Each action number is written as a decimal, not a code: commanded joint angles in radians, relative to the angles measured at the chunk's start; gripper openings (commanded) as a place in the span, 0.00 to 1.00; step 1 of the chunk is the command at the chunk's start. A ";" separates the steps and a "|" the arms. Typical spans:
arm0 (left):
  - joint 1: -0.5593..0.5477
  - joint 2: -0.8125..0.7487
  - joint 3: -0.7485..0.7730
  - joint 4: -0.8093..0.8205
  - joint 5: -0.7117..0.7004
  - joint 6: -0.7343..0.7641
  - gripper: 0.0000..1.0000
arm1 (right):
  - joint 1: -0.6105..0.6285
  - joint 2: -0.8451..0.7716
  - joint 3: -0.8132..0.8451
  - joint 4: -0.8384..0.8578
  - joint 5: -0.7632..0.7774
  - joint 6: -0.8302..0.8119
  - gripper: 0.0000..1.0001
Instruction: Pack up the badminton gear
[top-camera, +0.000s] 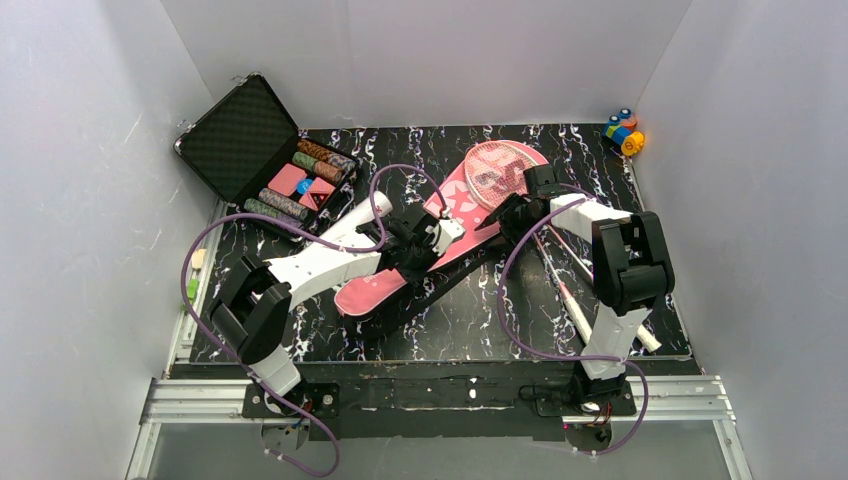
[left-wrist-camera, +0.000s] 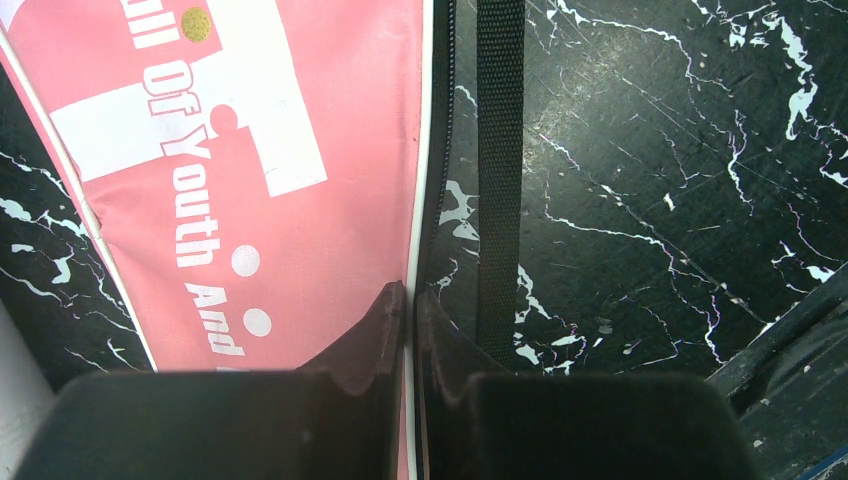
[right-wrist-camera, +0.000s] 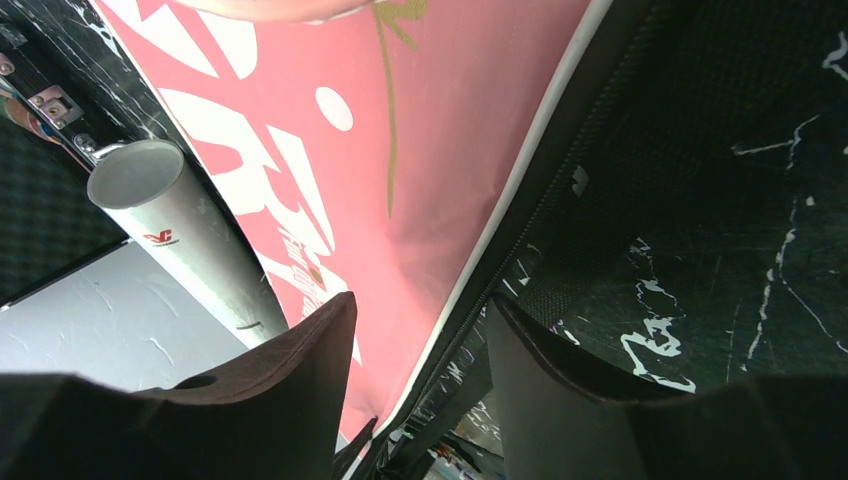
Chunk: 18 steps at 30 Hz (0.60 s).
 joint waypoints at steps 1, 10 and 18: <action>-0.004 -0.050 -0.001 -0.004 0.011 -0.001 0.01 | 0.005 -0.047 0.026 0.013 -0.023 -0.004 0.59; -0.010 -0.051 0.004 -0.005 0.015 -0.004 0.01 | 0.005 -0.028 0.046 0.016 -0.029 0.000 0.59; -0.015 -0.041 0.012 -0.009 0.023 -0.003 0.00 | 0.007 -0.023 0.047 0.043 -0.032 0.008 0.53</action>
